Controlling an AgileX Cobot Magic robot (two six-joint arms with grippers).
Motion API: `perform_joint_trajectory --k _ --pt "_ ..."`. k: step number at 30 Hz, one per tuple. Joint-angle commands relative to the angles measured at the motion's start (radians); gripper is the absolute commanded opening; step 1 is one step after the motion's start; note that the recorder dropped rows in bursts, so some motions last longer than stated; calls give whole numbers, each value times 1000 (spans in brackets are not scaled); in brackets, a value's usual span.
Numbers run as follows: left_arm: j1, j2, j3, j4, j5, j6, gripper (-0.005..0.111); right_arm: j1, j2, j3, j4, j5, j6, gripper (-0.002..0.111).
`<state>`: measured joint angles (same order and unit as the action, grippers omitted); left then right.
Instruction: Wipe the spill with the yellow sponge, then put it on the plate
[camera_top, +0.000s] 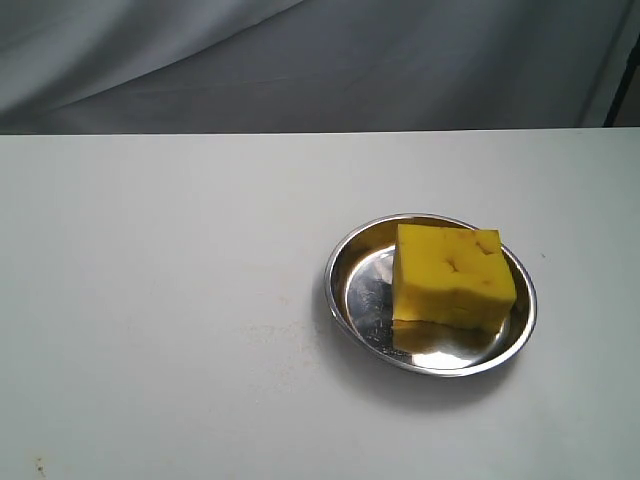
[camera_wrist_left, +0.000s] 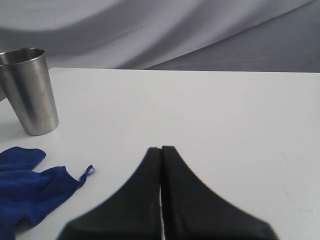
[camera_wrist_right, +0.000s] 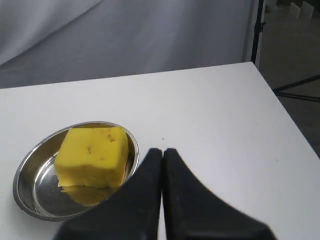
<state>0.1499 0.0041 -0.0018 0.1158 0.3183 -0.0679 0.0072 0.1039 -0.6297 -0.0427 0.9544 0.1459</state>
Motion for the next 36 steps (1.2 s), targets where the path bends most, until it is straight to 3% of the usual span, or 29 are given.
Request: perform_joint_trajectory --k 1,11,18,21,36 --pt "-4 -4 2 -1 -4 -4 0 -7 -104 6 -3 -3 -11 0" --pt "-4 -4 2 -1 -4 -4 0 -7 -104 4 -21 -84 -11 0" --pt "-4 -4 2 -1 -4 -4 0 -7 -104 91 -51 -563 -11 0" --pt "-4 -4 2 -1 -4 -4 0 -7 -104 133 -72 -688 -11 0" --pt "-4 -4 2 -1 -4 -4 0 -7 -104 514 -72 -869 -49 0"
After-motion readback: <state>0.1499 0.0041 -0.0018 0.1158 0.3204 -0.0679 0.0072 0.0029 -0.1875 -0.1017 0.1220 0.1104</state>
